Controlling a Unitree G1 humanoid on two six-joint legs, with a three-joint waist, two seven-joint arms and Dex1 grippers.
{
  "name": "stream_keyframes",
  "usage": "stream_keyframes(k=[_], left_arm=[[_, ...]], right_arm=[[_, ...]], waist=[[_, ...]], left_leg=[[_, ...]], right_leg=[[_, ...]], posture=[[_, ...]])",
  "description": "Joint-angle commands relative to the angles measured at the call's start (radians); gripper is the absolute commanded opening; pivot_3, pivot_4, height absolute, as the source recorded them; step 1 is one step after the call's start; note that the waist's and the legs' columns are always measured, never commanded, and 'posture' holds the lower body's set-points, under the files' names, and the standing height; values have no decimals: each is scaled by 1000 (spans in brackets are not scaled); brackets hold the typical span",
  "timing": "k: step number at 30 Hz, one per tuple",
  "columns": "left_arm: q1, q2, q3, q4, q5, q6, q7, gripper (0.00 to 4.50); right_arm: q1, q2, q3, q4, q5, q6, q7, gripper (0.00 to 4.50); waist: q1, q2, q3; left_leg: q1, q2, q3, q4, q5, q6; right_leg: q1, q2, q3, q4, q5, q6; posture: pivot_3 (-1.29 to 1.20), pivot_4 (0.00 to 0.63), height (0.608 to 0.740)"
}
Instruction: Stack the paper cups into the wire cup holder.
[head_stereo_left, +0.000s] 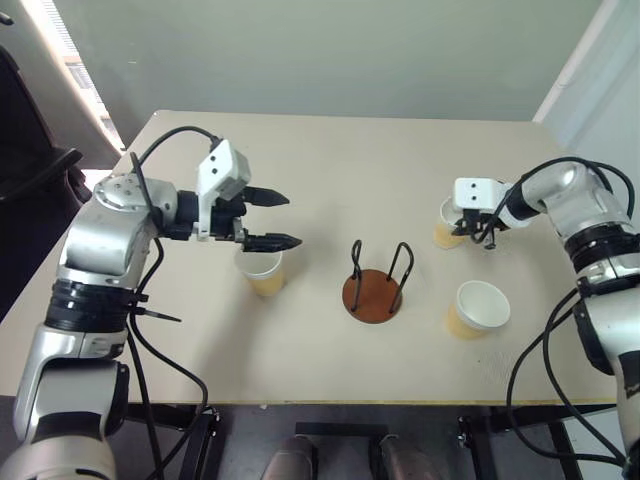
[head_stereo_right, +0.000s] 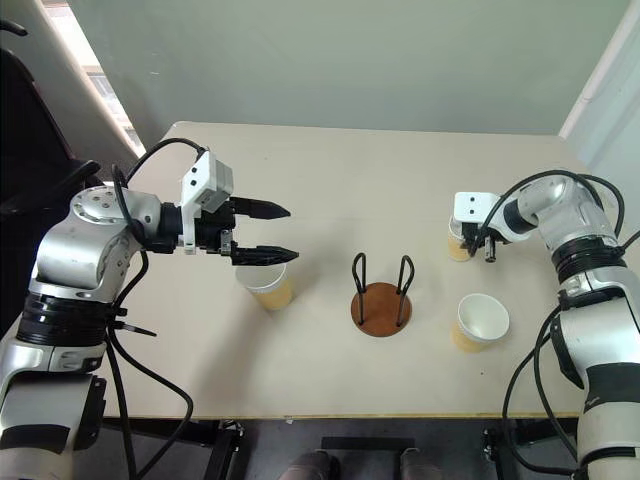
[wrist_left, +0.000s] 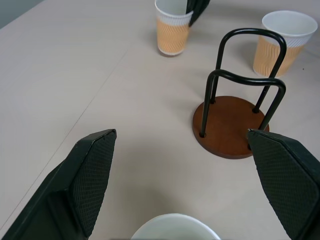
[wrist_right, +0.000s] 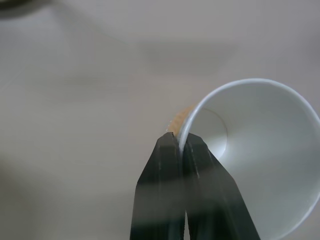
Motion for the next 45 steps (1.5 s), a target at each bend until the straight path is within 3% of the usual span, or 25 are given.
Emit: stream_keyframes(k=[1, 5, 9, 13, 19, 22, 32, 36, 45], left_arm=[[-16, 17, 12, -30, -12, -12, -21, 4500], [4, 32, 10, -60, -21, -6, -45, 4500], [5, 28, 6, -52, -16, -13, -46, 4500], [-5, 14, -8, -38, -11, -24, -51, 4500], [-22, 0, -23, -17, -5, -41, -53, 4500], [-23, -3, -26, -14, -5, -45, -53, 4500], [-13, 1, -19, -23, -5, -43, -45, 4500], [-9, 3, -16, -28, -6, -41, -41, 4500], [7, 9, -9, -41, 6, -52, -16, 4500]], right_arm=[[-24, -30, -81, -160, 85, 86, 70, 35], [24, -60, -150, -583, 246, 372, 199, 35], [83, -101, -155, -1003, 341, 610, 220, 35], [127, -129, -133, -1217, 375, 712, 194, 35], [176, -162, -90, -1284, 367, 698, 176, 35], [183, -173, -75, -1271, 356, 668, 169, 35], [194, -165, -23, -1255, 338, 604, 149, 35], [182, -155, -15, -1251, 337, 596, 145, 871], [182, -129, -65, -1249, 380, 668, 94, 3908]], waist=[[0, 0, 0], [-3, 0, 0], [-4, 0, 0], [-2, 0, 0], [-4, 0, 0], [-7, 0, 0], [-9, 0, 0], [-8, 0, 0], [-8, 0, 0]], left_leg=[[0, 0, 0, 0, 0, -1], [-1, 0, 0, -2, 2, -4], [-2, 1, -1, -4, 3, -6], [-3, 1, -3, -2, 4, -6], [-2, 0, -3, 5, 4, -5], [-2, 0, -3, 4, 2, 5], [-1, 0, -3, 5, 5, 7], [-2, 0, -3, 4, 5, 7], [-2, 0, -3, 4, 9, 1]], right_leg=[[0, 0, 0, 0, 0, 0], [-1, 0, -1, 0, 0, -1], [-1, 1, -3, 0, -1, -2], [0, 0, -3, -1, -1, -2], [0, 0, -3, 1, 0, -2], [0, 0, -4, 2, 2, -3], [0, 0, -4, 3, 5, -4], [0, 0, -4, 2, 5, -4], [0, 0, -4, 1, 5, -4]], posture=[[0, 150, 740], [0, 150, 740], [0, 150, 740], [0, 150, 740], [0, 150, 740], [0, 150, 740], [0, 150, 740], [0, 150, 740], [0, 150, 740]])
